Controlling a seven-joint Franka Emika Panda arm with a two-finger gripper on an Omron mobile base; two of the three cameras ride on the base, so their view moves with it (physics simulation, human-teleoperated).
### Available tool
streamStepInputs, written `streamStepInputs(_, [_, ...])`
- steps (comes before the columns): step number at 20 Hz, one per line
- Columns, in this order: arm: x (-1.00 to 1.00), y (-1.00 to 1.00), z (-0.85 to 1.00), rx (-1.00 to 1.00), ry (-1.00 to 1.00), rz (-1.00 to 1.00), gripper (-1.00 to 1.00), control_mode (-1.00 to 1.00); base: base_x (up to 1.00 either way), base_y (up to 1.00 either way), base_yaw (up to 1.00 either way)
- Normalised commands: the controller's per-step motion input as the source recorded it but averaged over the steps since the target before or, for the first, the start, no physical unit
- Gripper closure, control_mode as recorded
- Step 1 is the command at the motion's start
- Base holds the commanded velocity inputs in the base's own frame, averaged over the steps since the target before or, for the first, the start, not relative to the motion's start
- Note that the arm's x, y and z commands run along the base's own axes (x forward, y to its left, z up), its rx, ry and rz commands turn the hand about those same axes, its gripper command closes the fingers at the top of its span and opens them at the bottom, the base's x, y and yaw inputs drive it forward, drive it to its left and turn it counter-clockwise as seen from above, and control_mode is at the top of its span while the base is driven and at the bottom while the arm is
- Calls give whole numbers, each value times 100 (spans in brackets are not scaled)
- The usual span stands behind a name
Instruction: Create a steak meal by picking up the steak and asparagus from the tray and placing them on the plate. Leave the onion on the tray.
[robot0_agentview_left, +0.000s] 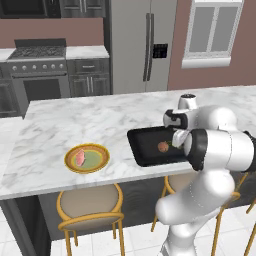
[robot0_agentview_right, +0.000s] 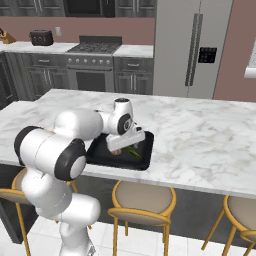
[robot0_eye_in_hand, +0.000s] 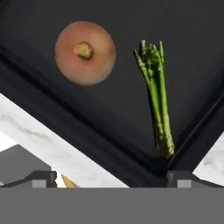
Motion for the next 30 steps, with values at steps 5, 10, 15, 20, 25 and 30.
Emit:
streamStepInputs(5, [26,-9,-30,2,-2,9,-100,-100,0,0,0])
streamStepInputs(10, [21,-3,-31,0,-4,9,-100,-100,0,0,0])
streamStepInputs(15, [22,-7,-32,1,-3,9,-100,-100,0,0,0])
streamStepInputs(20, [28,-12,-26,2,0,9,-100,-100,0,0,0])
streamStepInputs(25, [28,-4,-29,0,0,8,-100,-100,0,0,0])
streamStepInputs(30, [10,0,-49,0,0,8,100,-100,0,0,0])
